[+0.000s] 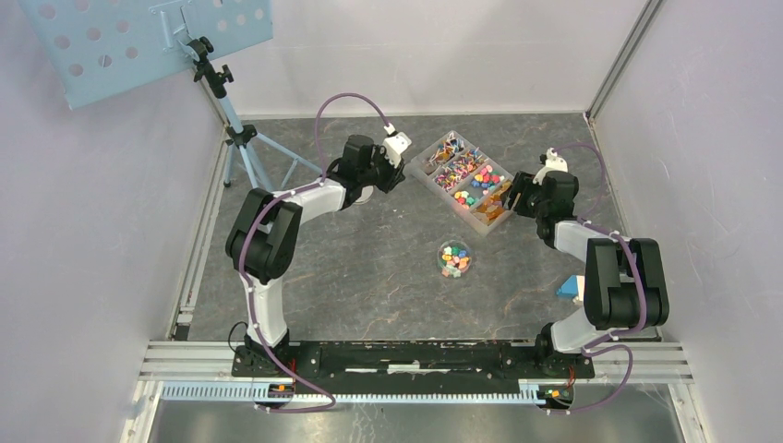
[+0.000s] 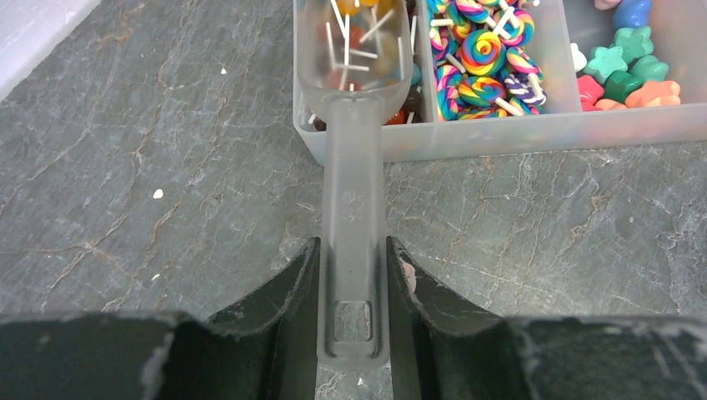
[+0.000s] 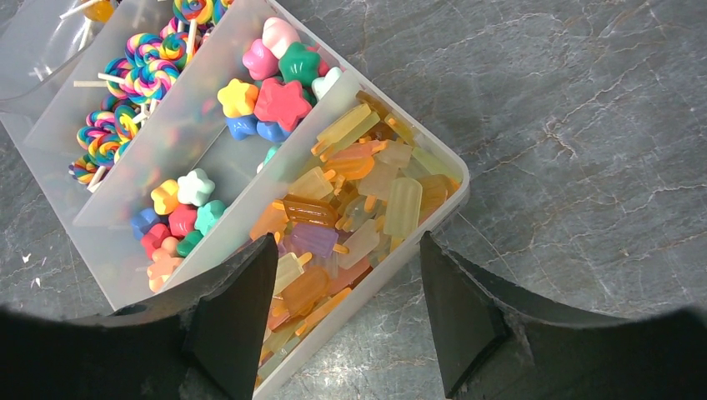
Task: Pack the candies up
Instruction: Scoop the fake candies from the storage box.
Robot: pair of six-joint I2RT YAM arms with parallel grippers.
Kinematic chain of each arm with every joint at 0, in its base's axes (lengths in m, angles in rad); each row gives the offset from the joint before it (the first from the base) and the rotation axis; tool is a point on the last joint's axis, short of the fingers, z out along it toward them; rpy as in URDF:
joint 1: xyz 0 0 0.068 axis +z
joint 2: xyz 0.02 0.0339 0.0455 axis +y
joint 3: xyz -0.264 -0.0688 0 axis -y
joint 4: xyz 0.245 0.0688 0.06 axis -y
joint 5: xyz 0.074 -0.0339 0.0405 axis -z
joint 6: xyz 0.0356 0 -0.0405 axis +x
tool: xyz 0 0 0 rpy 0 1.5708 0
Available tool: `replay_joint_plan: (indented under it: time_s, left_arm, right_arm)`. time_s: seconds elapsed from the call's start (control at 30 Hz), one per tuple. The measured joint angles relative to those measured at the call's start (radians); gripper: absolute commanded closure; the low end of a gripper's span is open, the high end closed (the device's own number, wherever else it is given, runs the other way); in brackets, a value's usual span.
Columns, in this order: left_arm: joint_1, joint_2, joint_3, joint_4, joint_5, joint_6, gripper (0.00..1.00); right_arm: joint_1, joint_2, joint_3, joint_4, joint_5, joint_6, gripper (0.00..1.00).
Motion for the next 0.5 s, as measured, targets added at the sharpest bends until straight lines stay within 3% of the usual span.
replay_joint_plan:
  time_s: [0.5]
  left_arm:
    - [0.0,0.02,-0.028,0.054,0.003,-0.033,0.98]
  right_arm:
    - [-0.002,0.0,0.0,0.0,-0.007,0.0,0.32]
